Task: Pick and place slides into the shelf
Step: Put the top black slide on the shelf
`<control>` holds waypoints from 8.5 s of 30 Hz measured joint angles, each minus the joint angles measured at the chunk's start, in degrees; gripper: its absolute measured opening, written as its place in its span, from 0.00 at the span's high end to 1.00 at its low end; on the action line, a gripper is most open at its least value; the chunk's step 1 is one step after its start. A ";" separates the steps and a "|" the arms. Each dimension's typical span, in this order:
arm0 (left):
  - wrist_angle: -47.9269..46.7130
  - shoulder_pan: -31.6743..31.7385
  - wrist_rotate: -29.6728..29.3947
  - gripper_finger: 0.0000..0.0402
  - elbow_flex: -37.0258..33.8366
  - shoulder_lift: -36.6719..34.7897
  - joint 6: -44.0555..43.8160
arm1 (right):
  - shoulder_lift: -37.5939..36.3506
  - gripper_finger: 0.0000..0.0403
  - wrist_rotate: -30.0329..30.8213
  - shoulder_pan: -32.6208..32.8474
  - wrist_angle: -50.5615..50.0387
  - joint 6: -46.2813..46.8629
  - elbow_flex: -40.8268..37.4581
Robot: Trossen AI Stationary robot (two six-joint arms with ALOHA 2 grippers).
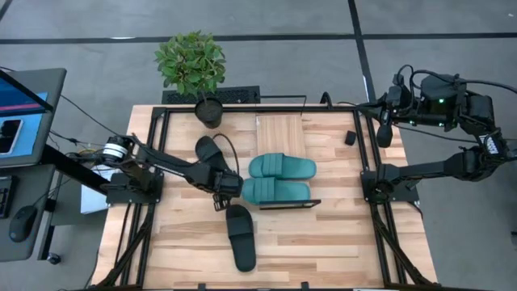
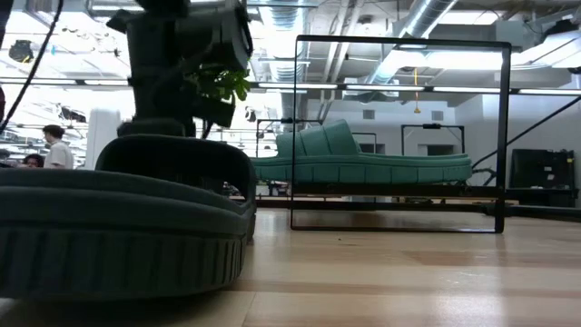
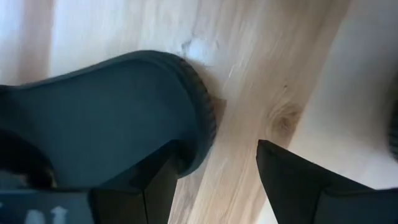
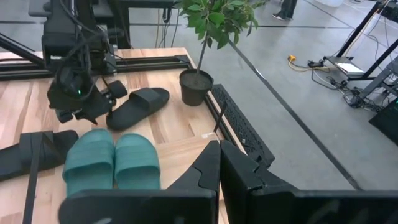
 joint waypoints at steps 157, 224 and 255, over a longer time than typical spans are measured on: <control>-23.71 33.89 32.81 1.00 66.51 4.29 109.89 | 5.63 1.00 9.39 -0.04 -4.69 16.78 -0.02; -28.81 43.24 27.91 1.00 65.96 21.23 153.46 | 10.34 1.00 19.35 -3.78 -7.11 35.04 -0.02; -14.15 43.24 21.88 1.00 53.11 21.16 154.96 | 10.34 1.00 19.28 -3.78 -7.28 36.50 -0.02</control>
